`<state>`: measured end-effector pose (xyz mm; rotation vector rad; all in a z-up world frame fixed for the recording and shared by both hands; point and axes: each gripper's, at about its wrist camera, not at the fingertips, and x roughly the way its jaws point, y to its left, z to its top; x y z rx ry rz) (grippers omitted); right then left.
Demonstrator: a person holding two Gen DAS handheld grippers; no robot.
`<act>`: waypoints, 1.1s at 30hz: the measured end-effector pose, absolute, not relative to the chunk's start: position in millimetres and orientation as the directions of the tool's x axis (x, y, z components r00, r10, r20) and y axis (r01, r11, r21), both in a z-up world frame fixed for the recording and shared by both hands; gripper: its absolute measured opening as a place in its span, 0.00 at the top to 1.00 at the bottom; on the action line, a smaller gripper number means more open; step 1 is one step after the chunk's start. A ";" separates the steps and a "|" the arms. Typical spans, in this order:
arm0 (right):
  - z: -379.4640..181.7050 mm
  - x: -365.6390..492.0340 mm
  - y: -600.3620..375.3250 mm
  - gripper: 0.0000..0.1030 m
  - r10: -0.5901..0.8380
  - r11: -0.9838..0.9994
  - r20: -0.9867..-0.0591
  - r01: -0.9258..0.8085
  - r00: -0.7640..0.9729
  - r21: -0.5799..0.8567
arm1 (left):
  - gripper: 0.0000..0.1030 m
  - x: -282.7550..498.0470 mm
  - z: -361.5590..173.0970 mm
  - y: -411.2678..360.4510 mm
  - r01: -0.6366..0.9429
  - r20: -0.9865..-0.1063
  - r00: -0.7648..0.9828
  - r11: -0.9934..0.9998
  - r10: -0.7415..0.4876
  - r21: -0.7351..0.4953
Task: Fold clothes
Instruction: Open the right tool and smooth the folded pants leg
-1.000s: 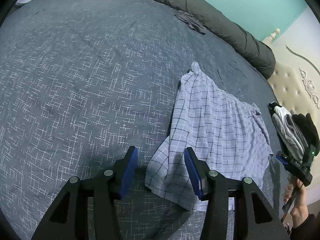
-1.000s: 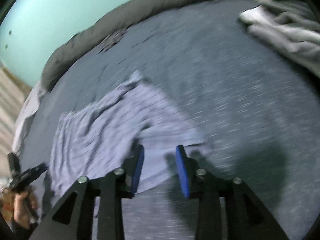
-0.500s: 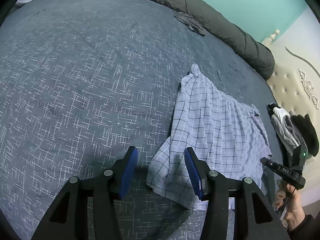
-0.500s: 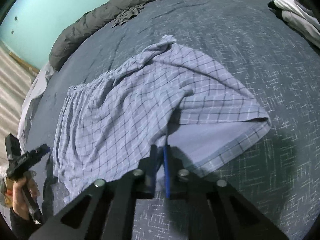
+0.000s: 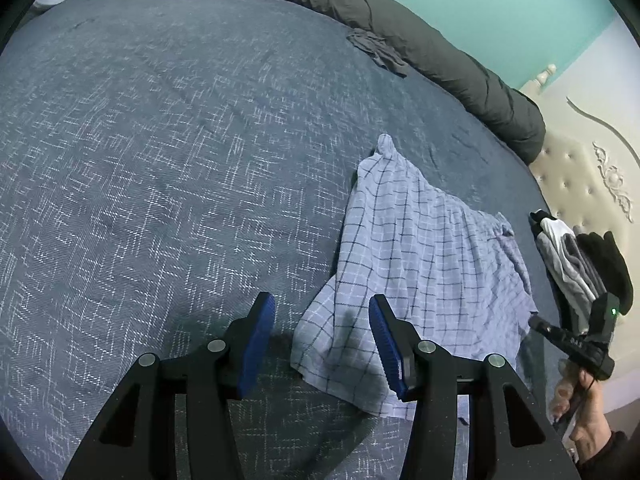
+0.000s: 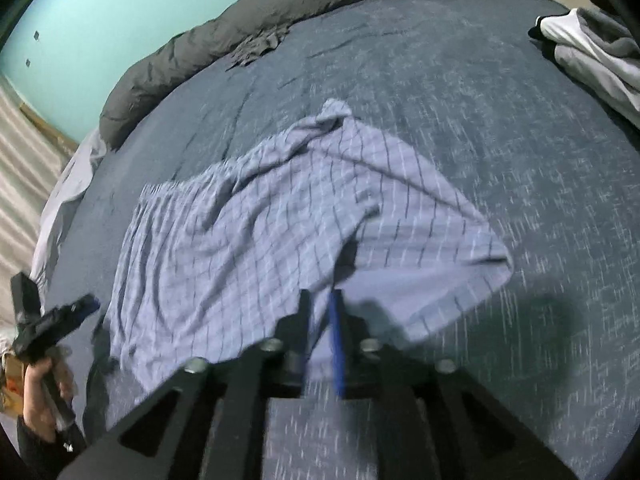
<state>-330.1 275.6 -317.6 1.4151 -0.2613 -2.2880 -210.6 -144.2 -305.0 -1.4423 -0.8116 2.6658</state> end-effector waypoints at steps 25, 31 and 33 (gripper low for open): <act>-298.8 -323.2 282.9 0.97 -0.334 -0.936 -0.873 0.232 -0.354 0.264 | 0.49 -208.6 -309.5 -150.2 0.246 -0.787 -0.564 -0.859 0.250 -0.450; -297.6 -336.0 316.2 0.70 -0.382 -0.924 -0.832 0.131 -0.403 0.360 | 0.49 -209.3 -313.1 -151.6 0.248 -0.793 -0.554 -0.858 0.255 -0.449; -300.5 -343.6 335.8 0.69 -0.367 -0.924 -0.828 0.064 -0.425 0.377 | 0.47 -209.8 -315.2 -152.0 0.250 -0.797 -0.547 -0.858 0.257 -0.448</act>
